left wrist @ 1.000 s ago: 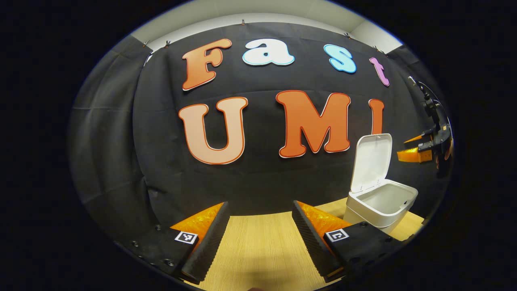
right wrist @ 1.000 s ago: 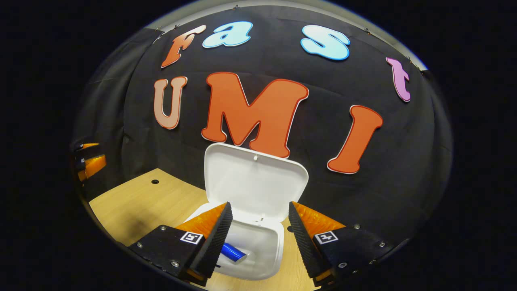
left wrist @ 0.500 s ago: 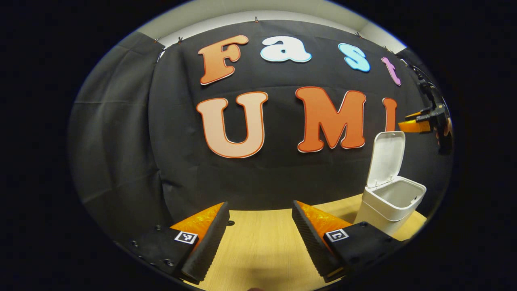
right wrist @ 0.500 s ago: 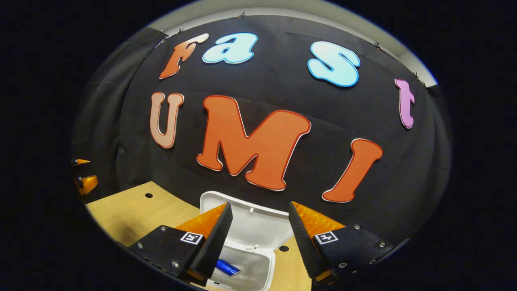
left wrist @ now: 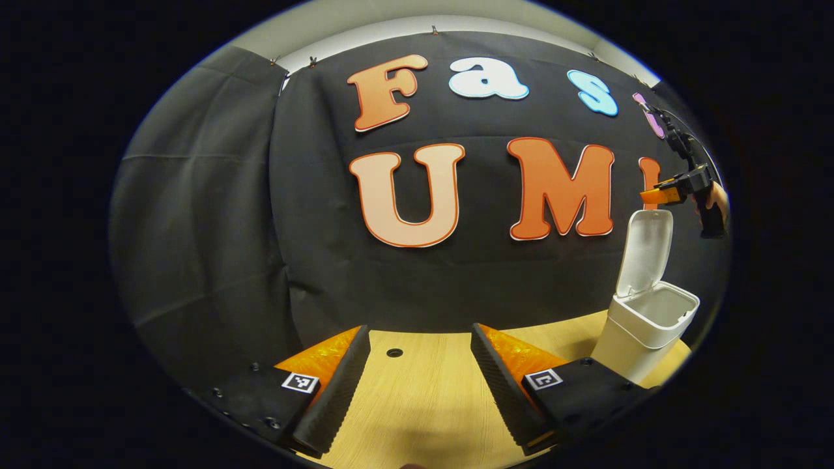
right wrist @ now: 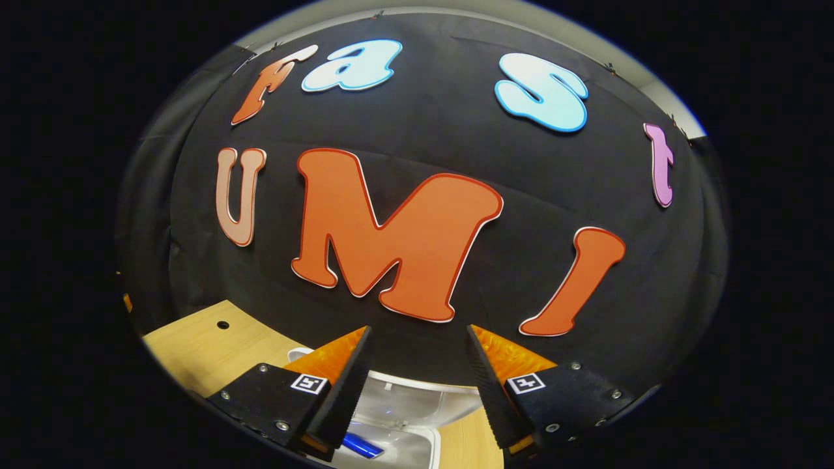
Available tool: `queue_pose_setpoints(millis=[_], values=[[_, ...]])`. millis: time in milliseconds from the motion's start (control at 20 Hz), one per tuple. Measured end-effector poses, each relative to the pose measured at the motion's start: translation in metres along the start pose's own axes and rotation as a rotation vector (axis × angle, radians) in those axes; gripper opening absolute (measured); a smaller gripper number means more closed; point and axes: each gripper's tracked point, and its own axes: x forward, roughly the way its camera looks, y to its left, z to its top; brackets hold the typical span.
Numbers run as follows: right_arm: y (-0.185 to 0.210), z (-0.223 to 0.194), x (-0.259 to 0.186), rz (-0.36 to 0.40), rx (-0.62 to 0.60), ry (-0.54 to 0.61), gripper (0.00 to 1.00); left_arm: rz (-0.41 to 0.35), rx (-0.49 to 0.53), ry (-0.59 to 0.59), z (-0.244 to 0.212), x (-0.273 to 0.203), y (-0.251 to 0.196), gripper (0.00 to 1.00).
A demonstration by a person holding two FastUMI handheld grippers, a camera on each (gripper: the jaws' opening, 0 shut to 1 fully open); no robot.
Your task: Press the lid of the desktop garbage bin to open it, pick up the crumpled paper on the desktop and throw it into the bin, then pick up the pop can on the desktop and drop it into the bin, and finally close the garbage bin lid.
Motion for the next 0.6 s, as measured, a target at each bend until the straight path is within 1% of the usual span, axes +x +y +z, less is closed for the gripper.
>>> queue_pose_setpoints(millis=[100, 150, 300, 350, 600], values=[[0.004, -0.010, 0.000, 0.007, 0.001, 0.033, 0.85, 0.007, -0.003, 0.011, -0.001, -0.003, 0.001, 1.00], [0.006, -0.010, -0.004, 0.010, 0.004, 0.032, 0.85, 0.007, -0.003, 0.015, 0.001, -0.004, 0.001, 0.99], [0.013, -0.014, -0.019, 0.026, 0.006, 0.040, 0.85, -0.010, 0.001, 0.018, 0.003, 0.000, -0.004, 1.00], [0.015, -0.017, -0.024, 0.036, 0.001, 0.040, 0.85, -0.021, 0.004, 0.016, 0.004, 0.000, -0.008, 0.99], [0.026, -0.045, -0.052, 0.070, -0.022, 0.102, 0.85, -0.090, 0.000, 0.030, 0.004, 0.009, -0.034, 0.99]])
